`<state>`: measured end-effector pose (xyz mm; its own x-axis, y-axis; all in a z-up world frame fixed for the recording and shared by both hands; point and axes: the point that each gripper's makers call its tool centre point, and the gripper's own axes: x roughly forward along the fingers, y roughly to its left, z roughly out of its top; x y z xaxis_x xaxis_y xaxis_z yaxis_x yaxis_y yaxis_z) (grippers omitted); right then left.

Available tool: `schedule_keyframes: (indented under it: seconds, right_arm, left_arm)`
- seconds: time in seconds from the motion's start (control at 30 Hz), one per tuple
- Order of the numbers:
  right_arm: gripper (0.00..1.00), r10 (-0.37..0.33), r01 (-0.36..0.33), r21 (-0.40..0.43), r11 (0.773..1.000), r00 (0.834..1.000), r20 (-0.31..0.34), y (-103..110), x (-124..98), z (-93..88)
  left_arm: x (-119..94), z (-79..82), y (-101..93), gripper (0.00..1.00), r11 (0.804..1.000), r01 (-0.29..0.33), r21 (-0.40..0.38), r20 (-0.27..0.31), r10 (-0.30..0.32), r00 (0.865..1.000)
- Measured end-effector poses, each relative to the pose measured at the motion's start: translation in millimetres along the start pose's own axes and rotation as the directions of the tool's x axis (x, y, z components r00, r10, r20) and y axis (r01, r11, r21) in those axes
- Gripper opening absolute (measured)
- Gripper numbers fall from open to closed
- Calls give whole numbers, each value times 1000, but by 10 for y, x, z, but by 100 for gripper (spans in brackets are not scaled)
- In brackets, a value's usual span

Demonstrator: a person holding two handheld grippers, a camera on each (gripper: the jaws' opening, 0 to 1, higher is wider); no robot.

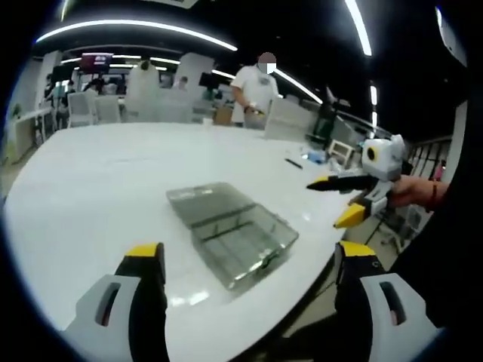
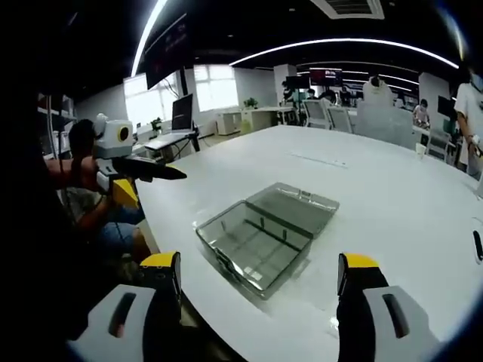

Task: Insert the divider into the dual guide fixture by aligning both edges with the guide slots and pushing it downward to the bottom, including one-sided entry, uneven engagement, binding, and posture correction.

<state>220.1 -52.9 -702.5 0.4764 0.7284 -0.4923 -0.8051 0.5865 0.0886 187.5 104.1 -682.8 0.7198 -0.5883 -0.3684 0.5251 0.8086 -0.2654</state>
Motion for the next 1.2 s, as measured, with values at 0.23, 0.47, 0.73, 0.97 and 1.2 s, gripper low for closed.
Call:
schedule_keyframes:
  seconds: [0.23,0.47,0.73,0.97,1.2]
  right_arm:
    - [85,28,-28,-16,999,1000,-6,19,2,16]
    - [85,40,-40,-27,999,999,3,20,48,41]
    - [84,4,-4,-42,999,1000,-2,-47,17,26]
    - [82,-21,21,-17,1000,1000,13,-145,-58,36]
    - [83,-17,17,-12,1000,1000,1,-191,-53,8]
  left_arm:
    - [-31,-1,10,94,1000,-21,8,3,21,1000]
    - [-10,-6,84,96,1000,-29,7,4,29,1000]
    - [-14,-6,80,97,1000,-7,30,-10,7,1000]
    - [24,-15,38,97,1000,9,29,-10,-9,1000]
    - [-33,-40,36,97,1000,15,23,-18,-14,1000]
